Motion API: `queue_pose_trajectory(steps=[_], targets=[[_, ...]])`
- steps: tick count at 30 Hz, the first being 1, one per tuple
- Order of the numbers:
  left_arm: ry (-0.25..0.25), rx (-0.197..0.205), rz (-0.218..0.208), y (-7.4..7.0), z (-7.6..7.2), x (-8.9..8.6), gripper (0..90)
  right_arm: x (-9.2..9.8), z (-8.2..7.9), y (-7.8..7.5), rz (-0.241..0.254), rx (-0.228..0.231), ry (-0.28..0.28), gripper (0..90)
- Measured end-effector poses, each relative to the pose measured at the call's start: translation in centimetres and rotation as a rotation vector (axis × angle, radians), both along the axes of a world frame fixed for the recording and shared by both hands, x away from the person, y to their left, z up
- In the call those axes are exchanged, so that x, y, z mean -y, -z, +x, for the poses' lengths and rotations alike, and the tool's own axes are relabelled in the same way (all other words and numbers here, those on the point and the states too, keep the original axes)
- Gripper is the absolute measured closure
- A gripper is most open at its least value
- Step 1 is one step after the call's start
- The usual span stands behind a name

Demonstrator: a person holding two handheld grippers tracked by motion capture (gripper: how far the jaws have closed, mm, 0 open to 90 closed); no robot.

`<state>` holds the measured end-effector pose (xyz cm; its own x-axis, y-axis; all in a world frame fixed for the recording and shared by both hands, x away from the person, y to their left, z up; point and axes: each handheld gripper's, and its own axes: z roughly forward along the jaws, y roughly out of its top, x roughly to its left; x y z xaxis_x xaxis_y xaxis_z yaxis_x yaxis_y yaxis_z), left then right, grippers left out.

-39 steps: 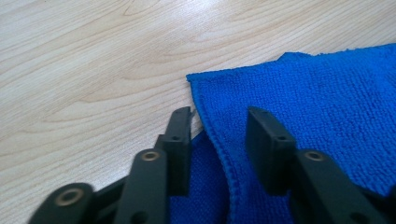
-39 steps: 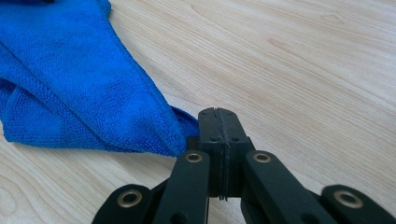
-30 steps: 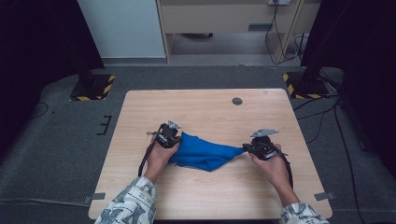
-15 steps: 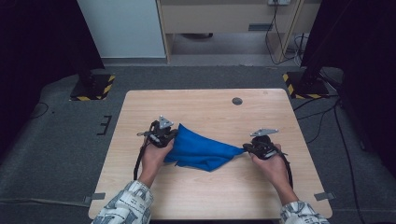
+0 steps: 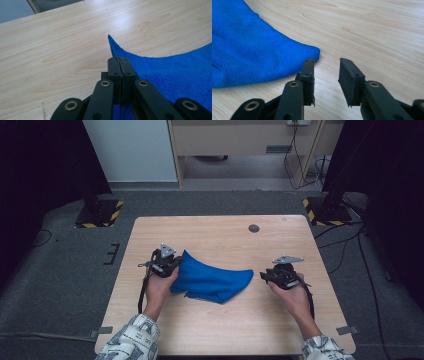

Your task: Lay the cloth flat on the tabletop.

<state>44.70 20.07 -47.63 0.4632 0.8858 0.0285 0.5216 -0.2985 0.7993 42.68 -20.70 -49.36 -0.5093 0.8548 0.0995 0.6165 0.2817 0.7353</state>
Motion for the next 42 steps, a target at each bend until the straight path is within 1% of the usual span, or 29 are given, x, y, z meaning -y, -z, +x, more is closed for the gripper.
queue_pose_trajectory(steps=[1, 2, 4, 7, 9, 12, 13, 16, 18, 20, 21, 23, 24, 25, 27, 29, 30, 31, 33, 36, 37, 42], targets=[[0.000, 0.000, -0.006, 0.1, 0.0, -0.1, 88.7, 0.0, 0.1, 0.1, 0.005, 0.002, -0.003, 67.7], [0.000, 0.001, -0.005, 0.1, -0.1, -0.1, 88.7, -0.1, 0.2, 0.2, 0.004, -0.003, -0.004, 68.2], [0.003, -0.001, -0.005, 0.2, -0.1, 0.0, 88.7, -0.4, 0.6, 0.6, 0.018, -0.014, -0.003, 68.8], [0.006, -0.007, -0.001, 0.3, -0.1, 0.0, 88.6, -1.2, 1.3, 1.1, 0.021, -0.025, -0.001, 67.6], [0.008, -0.012, 0.005, 0.4, 0.0, 0.0, 88.6, -1.9, 1.9, 1.3, 0.023, -0.032, -0.003, 65.2], [0.008, -0.020, 0.002, 0.5, 0.0, 0.0, 88.6, -3.0, 2.7, 1.7, 0.009, -0.038, 0.005, 60.5], [0.008, -0.020, 0.004, 0.5, 0.0, 0.0, 88.6, -3.3, 3.1, 1.9, 0.006, -0.047, 0.007, 58.8], [0.012, -0.022, 0.003, 0.7, 0.0, 0.0, 88.6, -3.9, 3.6, 2.3, -0.004, -0.058, 0.019, 54.7], [0.011, -0.025, 0.002, 0.7, -0.1, 0.0, 88.6, -4.4, 3.9, 2.5, -0.015, -0.062, 0.023, 55.1], [0.009, -0.028, -0.003, 0.9, -0.1, -0.1, 88.6, -4.6, 4.0, 2.7, -0.037, -0.067, 0.034, 55.2], [0.011, -0.029, 0.003, 0.9, -0.1, -0.2, 88.5, -4.7, 4.1, 2.8, -0.037, -0.069, 0.030, 55.7], [0.008, -0.034, -0.006, 1.1, -0.1, -0.3, 88.6, -4.9, 4.1, 2.9, -0.058, -0.073, 0.025, 58.3], [0.008, -0.035, -0.007, 1.2, -0.1, -0.4, 88.6, -4.9, 4.1, 3.0, -0.062, -0.078, 0.019, 61.2], [0.008, -0.036, -0.009, 1.2, -0.1, -0.4, 88.6, -4.9, 4.0, 3.0, -0.068, -0.070, 0.018, 64.3], [0.007, -0.041, -0.010, 1.3, -0.2, -0.4, 88.6, -4.9, 4.0, 3.1, -0.051, -0.079, 0.006, 75.8], [0.006, -0.041, -0.013, 1.4, -0.2, -0.5, 88.5, -5.1, 3.9, 3.0, -0.056, -0.081, -0.008, 85.6], [0.007, -0.041, -0.014, 1.4, -0.3, -0.5, 88.6, -5.1, 3.8, 3.0, -0.053, -0.084, -0.024, 87.5], [0.006, -0.038, -0.016, 1.3, -0.3, -0.5, 88.6, -5.2, 3.7, 3.0, -0.057, -0.078, -0.024, 88.1], [0.011, -0.039, -0.017, 1.2, -0.4, -0.5, 88.6, -5.2, 3.6, 2.8, -0.049, -0.066, -0.028, 88.4], [0.013, -0.035, -0.025, 1.1, -0.5, -0.4, 88.6, -4.8, 3.2, 2.0, -0.040, -0.045, -0.035, 88.7], [0.015, -0.036, -0.031, 1.0, -0.5, -0.4, 88.6, -4.7, 3.1, 1.8, -0.035, -0.045, -0.035, 88.7], [0.025, -0.021, -0.047, 0.4, -0.8, -0.1, 88.6, -3.7, 2.3, 0.1, -0.016, -0.011, -0.041, 88.9]])
